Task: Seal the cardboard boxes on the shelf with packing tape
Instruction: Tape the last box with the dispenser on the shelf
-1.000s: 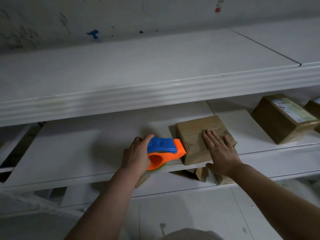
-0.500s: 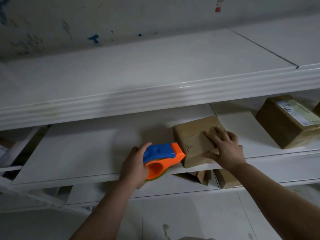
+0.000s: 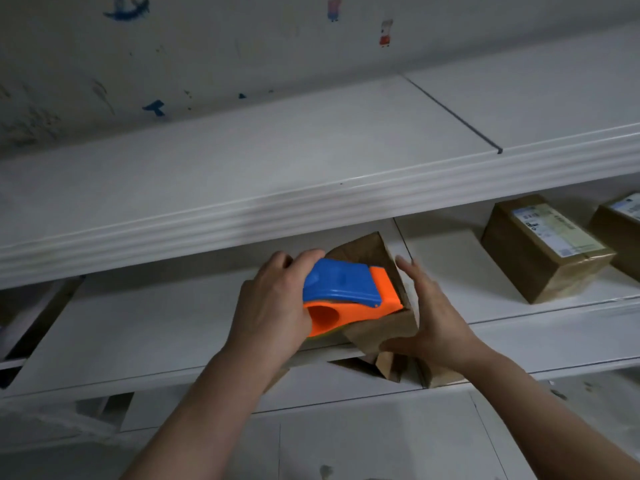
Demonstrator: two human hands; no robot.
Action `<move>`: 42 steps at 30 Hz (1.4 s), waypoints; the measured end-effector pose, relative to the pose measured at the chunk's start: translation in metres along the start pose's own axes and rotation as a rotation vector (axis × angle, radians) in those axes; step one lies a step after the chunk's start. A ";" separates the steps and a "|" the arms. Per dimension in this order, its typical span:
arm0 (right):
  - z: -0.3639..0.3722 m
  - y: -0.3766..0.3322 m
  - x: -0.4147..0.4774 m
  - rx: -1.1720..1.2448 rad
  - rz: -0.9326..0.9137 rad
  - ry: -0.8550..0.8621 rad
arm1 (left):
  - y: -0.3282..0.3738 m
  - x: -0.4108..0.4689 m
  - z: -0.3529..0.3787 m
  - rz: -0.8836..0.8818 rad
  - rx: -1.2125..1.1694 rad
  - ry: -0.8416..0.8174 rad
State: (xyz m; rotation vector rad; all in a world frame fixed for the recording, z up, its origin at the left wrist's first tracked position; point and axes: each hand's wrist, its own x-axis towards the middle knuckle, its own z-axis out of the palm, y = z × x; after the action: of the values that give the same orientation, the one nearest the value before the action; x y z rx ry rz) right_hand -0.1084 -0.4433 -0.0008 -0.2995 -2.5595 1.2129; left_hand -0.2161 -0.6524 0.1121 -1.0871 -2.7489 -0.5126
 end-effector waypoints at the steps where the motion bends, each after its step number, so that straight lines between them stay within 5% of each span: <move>1: -0.008 -0.009 0.008 -0.016 -0.088 0.003 | 0.006 0.000 0.001 0.024 0.030 0.003; 4: -0.021 -0.018 0.030 -0.143 -0.197 -0.045 | 0.017 0.001 0.000 0.044 0.057 -0.003; 8: -0.030 0.004 0.034 -0.175 -0.108 -0.059 | 0.011 0.006 0.001 0.021 0.076 0.017; 14: -0.042 0.016 0.034 -0.241 -0.056 -0.161 | -0.068 -0.001 -0.008 -0.294 -0.019 0.035; 20: -0.042 0.006 0.034 -0.288 -0.060 -0.185 | -0.064 0.005 0.035 -0.228 -0.022 -0.014; 23: -0.042 0.000 0.032 -0.529 -0.089 -0.253 | -0.061 0.001 0.052 -0.261 -0.104 -0.024; 27: -0.012 -0.010 0.021 -0.859 -0.360 -0.050 | -0.065 0.001 0.052 -0.252 -0.100 -0.026; 42: 0.012 -0.018 0.007 -0.592 -0.426 0.115 | -0.056 0.006 0.040 -0.222 -0.052 -0.064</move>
State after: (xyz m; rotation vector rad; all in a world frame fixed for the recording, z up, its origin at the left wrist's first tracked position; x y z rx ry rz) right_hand -0.1201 -0.4605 0.0070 0.0603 -2.6339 0.2720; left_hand -0.2595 -0.6721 0.0618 -0.8260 -2.9466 -0.5892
